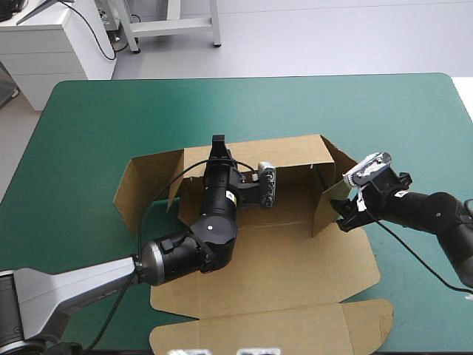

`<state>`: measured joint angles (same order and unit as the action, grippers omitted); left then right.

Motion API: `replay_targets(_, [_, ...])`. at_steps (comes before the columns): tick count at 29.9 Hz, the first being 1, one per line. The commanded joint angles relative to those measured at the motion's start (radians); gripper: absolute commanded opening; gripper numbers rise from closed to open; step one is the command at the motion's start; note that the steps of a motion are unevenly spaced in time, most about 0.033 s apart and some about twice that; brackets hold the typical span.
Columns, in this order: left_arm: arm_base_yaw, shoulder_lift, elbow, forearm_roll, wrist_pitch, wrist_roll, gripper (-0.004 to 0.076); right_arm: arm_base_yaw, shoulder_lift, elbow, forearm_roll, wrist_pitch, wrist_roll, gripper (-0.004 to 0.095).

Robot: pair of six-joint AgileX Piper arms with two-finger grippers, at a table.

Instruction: Fold the box

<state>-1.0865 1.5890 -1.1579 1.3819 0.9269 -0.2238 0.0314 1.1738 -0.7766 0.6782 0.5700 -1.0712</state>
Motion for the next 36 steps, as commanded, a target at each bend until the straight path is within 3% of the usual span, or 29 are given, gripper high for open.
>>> replay_targets(1, [-0.008, -0.038, -0.022, 0.041, 0.003, -0.002, -0.0008, -0.009, -0.025, -0.026, -0.007, -0.05, -0.002, 0.0748])
replay_targets(7, [-0.008, -0.038, -0.022, 0.041, 0.003, -0.002, -0.0008, -0.009, -0.025, -0.026, -0.032, -0.088, 0.015, 0.0748])
replay_targets(13, [-0.008, -0.038, -0.022, 0.041, 0.003, -0.002, -0.0008, -0.009, 0.028, -0.026, 0.185, -0.014, -0.161, 0.0748])
replay_targets(16, [-0.008, -0.038, -0.022, 0.041, 0.003, -0.002, -0.0008, -0.009, 0.05, -0.026, 0.255, -0.004, -0.168, 0.0748])
replay_targets(27, [-0.008, -0.038, -0.022, 0.041, 0.003, 0.004, -0.0008, -0.009, 0.032, 0.02, 0.33, 0.056, -0.169, 0.0748])
replay_targets(36, [-0.008, -0.038, -0.022, 0.041, 0.003, 0.004, -0.0008, -0.009, -0.049, 0.084, 0.414, -0.052, -0.24, 0.0748])
